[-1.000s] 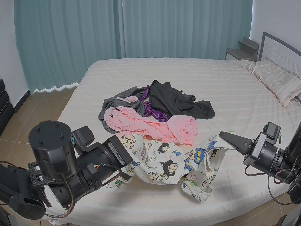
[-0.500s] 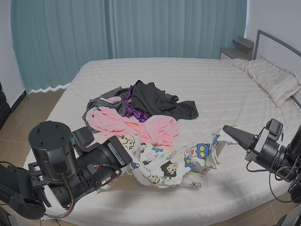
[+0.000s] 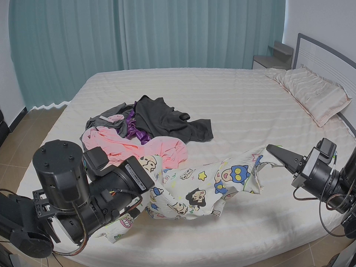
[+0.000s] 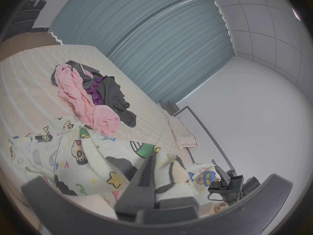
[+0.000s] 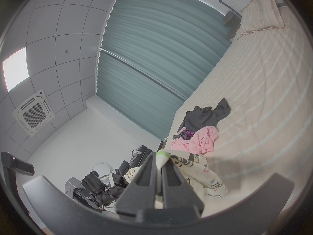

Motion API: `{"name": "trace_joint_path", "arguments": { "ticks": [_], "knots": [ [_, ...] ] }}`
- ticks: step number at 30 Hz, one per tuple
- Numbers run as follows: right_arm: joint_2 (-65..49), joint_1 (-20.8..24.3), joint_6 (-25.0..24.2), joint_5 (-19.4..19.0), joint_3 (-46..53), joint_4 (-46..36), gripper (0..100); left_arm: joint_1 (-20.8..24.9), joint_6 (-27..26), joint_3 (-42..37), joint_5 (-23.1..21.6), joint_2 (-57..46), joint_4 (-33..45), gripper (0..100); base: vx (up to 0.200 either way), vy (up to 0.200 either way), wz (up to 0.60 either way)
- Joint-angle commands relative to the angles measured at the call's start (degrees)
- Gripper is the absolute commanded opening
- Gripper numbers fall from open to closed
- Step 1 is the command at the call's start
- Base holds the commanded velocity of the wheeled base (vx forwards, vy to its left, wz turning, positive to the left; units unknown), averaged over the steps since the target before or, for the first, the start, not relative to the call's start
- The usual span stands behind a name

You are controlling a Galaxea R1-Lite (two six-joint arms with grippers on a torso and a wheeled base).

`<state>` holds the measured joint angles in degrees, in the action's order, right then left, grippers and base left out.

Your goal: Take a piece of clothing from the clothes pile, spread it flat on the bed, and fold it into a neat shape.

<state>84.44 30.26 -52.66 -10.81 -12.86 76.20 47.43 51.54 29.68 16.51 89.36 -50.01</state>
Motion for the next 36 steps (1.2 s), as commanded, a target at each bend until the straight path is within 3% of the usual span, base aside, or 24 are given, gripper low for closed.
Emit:
{"name": "trace_joint_path", "arguments": {
  "ticks": [1,36],
  "knots": [
    [0.02,-0.73,-0.07,0.09,-0.23,0.70,0,-0.06,0.05,0.11,0.02,0.03,0.00,0,0.000,-0.200,0.00],
    [-1.30,-1.96,0.02,0.09,-0.32,1.05,0,-0.32,0.14,0.20,0.11,0.12,0.00,0,0.000,-0.200,0.00]
  ]
}}
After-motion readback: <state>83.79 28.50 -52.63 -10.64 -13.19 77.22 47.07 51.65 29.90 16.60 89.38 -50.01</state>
